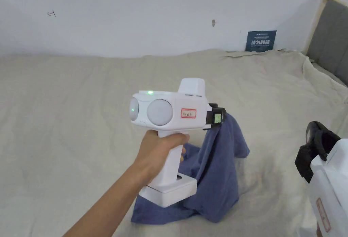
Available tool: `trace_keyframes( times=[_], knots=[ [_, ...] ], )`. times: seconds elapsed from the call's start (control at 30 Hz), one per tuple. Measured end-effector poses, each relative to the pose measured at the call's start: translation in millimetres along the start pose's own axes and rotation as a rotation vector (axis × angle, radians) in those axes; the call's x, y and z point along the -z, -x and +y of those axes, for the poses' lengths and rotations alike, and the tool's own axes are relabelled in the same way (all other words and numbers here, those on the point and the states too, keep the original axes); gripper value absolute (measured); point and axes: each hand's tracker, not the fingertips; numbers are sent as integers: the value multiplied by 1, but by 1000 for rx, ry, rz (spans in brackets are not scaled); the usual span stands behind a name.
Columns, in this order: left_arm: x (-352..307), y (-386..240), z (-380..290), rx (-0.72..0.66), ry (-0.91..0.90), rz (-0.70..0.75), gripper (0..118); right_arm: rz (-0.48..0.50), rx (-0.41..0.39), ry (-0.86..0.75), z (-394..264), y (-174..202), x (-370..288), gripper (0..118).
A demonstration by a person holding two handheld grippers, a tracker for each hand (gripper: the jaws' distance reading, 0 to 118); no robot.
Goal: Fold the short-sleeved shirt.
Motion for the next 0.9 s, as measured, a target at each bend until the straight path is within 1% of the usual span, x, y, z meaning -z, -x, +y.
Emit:
trace_keyframes(
  times=[0.07,0.23,0.4,0.53,0.67,0.8,0.9],
  knots=[
    [20,6,-19,3,63,28,0,-11,2,8,-3,-4,-1,0],
    [53,31,-60,-53,209,94,0,-14,5,23,-8,-6,-1,0],
    [88,55,-115,18,412,235,0,-5,8,35,-12,-3,0,0],
    [107,68,-154,15,532,288,0,5,1,44,-14,-1,-1,0],
    [112,73,-171,4,556,310,0,13,-10,49,-15,1,-1,0],
    [114,68,-169,11,554,325,0,19,-8,53,-16,2,-1,0],
    [107,64,-166,22,522,317,33,23,-3,50,-14,3,-2,0]
  ],
)
